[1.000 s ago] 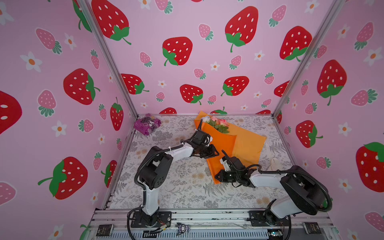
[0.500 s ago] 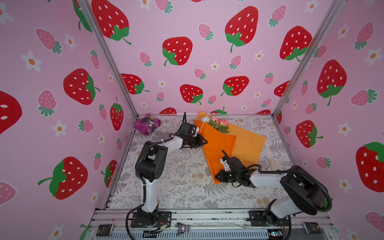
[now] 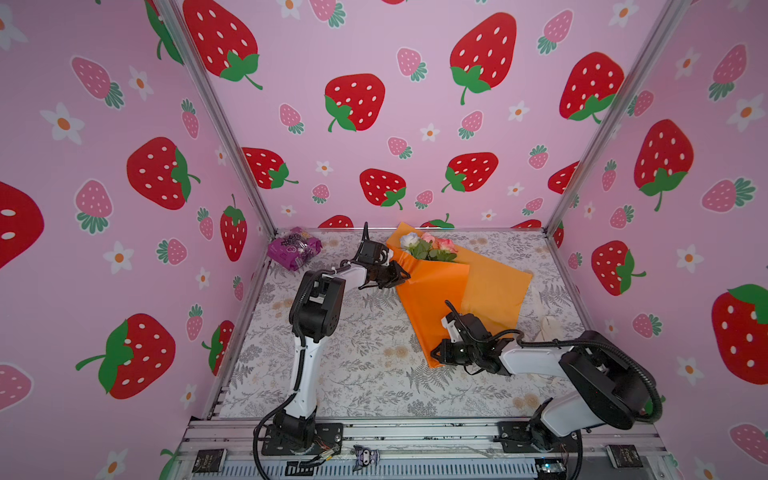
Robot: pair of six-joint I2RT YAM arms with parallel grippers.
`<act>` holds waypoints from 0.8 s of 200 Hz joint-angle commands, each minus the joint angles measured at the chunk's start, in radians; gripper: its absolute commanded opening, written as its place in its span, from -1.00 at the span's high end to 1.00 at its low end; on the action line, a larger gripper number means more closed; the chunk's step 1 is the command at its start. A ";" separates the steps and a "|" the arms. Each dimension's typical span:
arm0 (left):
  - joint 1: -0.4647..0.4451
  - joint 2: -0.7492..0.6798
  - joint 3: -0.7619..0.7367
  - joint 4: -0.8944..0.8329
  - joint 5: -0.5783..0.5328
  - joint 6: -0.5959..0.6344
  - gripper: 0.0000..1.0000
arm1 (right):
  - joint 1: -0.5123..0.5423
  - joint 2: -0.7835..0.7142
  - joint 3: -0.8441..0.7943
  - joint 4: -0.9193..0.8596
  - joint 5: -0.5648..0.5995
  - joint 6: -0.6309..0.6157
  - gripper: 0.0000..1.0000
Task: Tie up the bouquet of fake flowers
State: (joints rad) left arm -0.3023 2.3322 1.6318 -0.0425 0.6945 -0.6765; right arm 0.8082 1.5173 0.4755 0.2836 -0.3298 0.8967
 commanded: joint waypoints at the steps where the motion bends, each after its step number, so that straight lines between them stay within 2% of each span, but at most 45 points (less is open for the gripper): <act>1: 0.023 0.046 0.082 -0.012 0.019 0.023 0.34 | -0.009 0.045 -0.030 -0.078 0.041 0.014 0.84; 68: 0.085 0.123 0.224 -0.085 0.020 0.044 0.33 | -0.009 0.058 -0.034 -0.081 0.045 0.019 0.86; 110: 0.111 0.134 0.261 -0.114 0.006 0.060 0.26 | -0.012 0.052 -0.033 -0.090 0.045 0.015 0.87; 160: 0.135 0.232 0.467 -0.265 -0.055 0.074 0.24 | -0.015 0.049 -0.032 -0.097 0.042 0.009 0.87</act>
State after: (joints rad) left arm -0.1783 2.5195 2.0029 -0.2028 0.6853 -0.6231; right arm 0.8021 1.5288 0.4755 0.2989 -0.3408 0.8974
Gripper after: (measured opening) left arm 0.381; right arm 0.067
